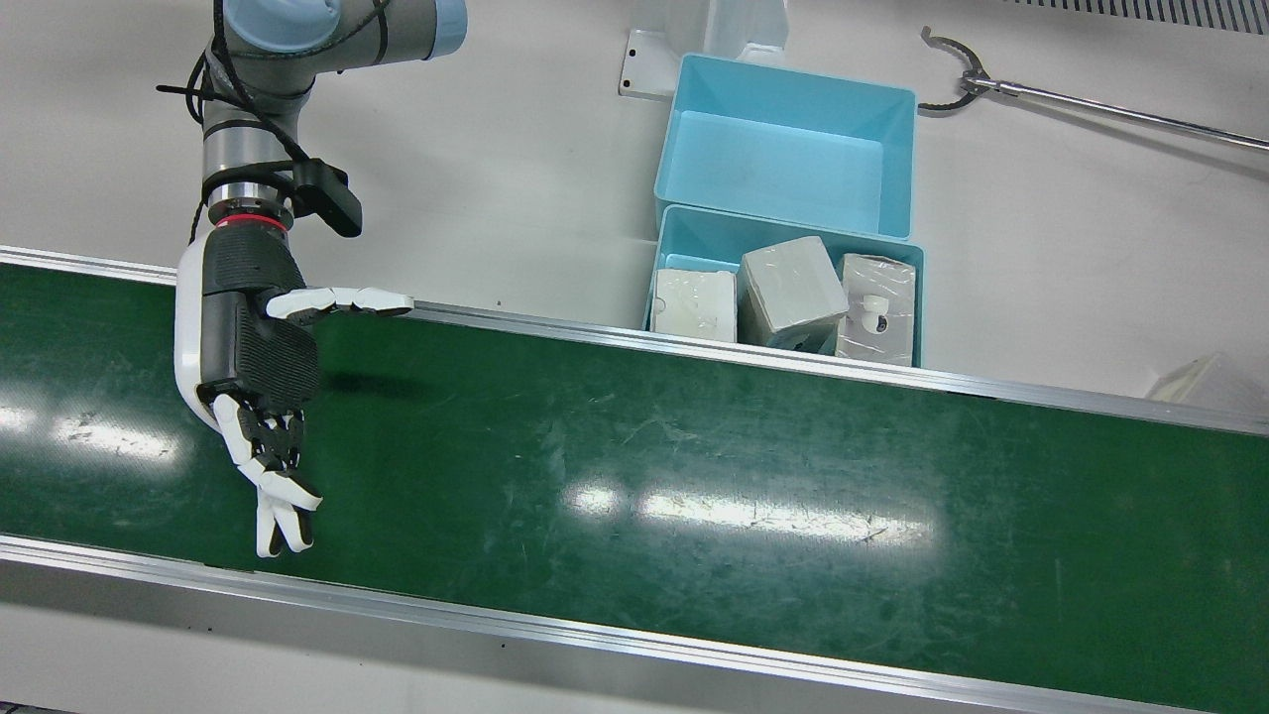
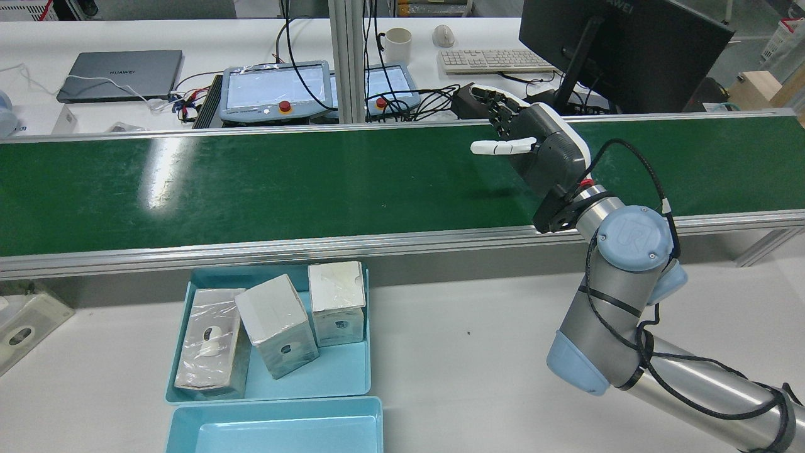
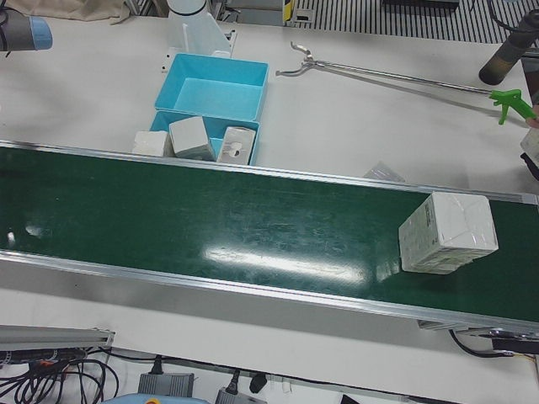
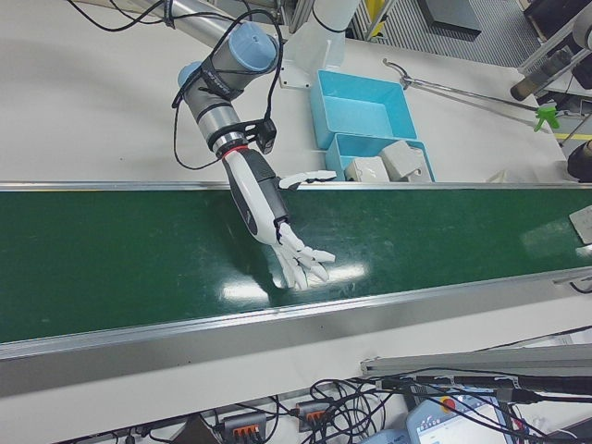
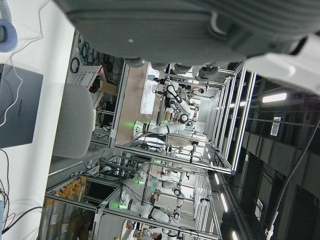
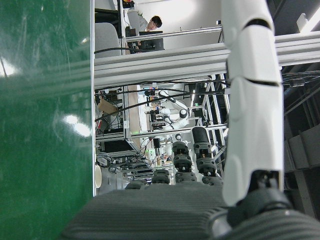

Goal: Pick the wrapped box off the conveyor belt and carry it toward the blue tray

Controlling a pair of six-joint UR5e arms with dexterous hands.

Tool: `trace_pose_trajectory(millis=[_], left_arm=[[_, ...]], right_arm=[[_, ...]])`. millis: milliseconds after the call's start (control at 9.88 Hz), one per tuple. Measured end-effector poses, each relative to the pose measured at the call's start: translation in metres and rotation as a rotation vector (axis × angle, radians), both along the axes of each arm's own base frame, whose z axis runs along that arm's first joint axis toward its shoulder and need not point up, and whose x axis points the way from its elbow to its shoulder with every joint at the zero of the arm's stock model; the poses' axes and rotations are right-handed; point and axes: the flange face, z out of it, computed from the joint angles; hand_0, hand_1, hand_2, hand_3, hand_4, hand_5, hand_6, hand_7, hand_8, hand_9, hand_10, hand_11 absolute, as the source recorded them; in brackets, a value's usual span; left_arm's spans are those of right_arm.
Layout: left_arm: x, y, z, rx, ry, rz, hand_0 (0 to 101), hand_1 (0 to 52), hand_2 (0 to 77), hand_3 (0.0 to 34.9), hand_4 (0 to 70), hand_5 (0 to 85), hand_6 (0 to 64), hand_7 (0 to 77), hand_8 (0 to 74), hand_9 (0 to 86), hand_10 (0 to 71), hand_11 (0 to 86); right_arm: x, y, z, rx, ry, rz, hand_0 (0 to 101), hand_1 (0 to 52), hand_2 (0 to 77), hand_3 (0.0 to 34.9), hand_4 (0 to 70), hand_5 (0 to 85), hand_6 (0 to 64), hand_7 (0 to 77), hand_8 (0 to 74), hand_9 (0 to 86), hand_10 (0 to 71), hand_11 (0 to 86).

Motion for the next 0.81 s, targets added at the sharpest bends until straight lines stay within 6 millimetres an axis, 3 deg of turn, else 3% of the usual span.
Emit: trace_pose_trajectory(millis=[810], left_arm=[[0.0000, 0.0000, 0.0000, 0.000, 0.000, 0.000, 0, 0.0, 0.5, 0.0, 0.0, 1.1, 0.5, 0.5, 0.5, 0.0, 0.5, 0.5]], right_arm=[[0.0010, -0.0003, 0.0008, -0.001, 0.001, 0.001, 49, 15.8, 10.4, 0.0, 10.9, 20.7, 4.9, 3.3, 1.1, 3.8, 0.0, 1.1]])
